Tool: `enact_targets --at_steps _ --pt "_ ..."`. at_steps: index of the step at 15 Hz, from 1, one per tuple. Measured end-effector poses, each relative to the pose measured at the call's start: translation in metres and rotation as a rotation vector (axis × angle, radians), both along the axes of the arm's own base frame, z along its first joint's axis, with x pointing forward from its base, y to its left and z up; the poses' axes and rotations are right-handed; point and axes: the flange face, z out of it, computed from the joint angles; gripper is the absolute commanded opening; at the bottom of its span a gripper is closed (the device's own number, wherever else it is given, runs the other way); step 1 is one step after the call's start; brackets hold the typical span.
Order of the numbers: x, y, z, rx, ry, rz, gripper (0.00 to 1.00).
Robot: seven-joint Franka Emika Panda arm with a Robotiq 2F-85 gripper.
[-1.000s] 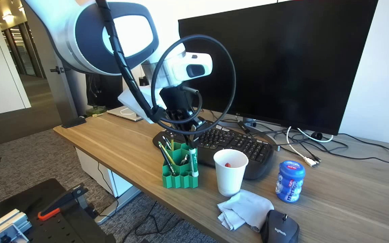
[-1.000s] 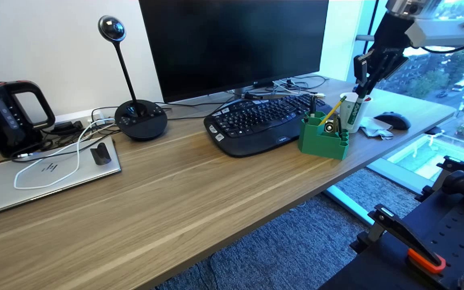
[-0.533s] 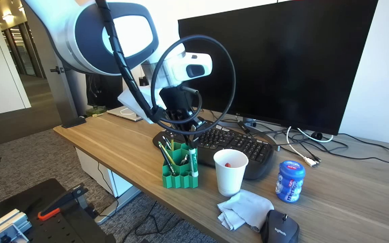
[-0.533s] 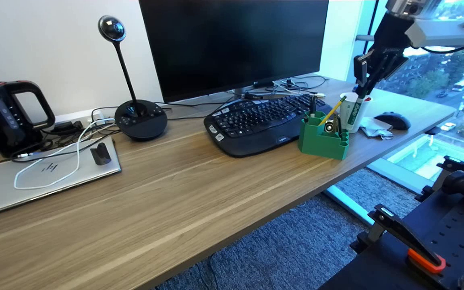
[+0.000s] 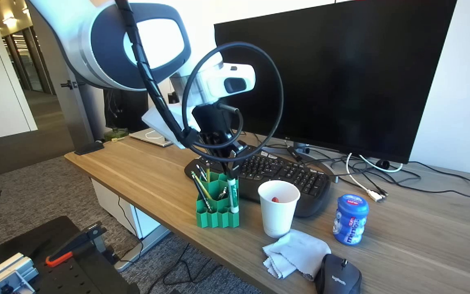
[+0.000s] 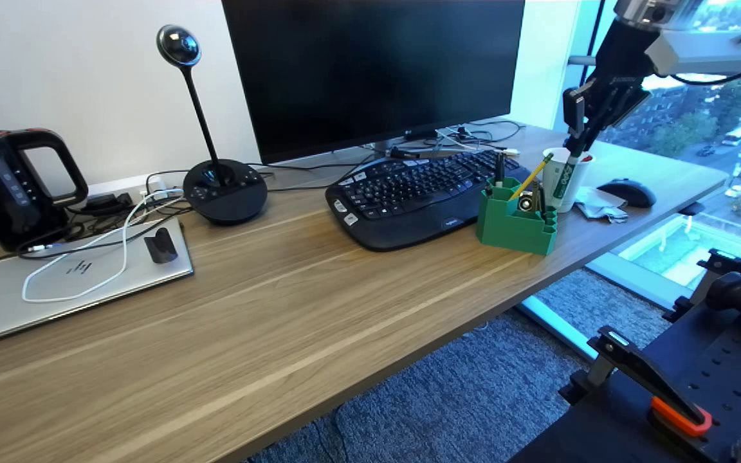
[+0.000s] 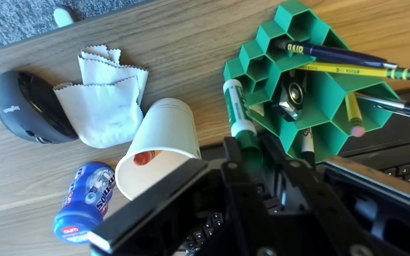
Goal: Remove the pen from the cup and put it in the green holder
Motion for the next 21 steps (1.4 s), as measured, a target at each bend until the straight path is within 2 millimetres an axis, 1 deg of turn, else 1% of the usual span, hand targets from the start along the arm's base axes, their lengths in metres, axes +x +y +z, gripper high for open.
enact_targets --at_steps 12,21 --pt "0.0 0.002 0.0 0.002 0.0 0.001 0.05" --pt "0.001 0.011 0.0 0.022 -0.001 -0.005 0.05"
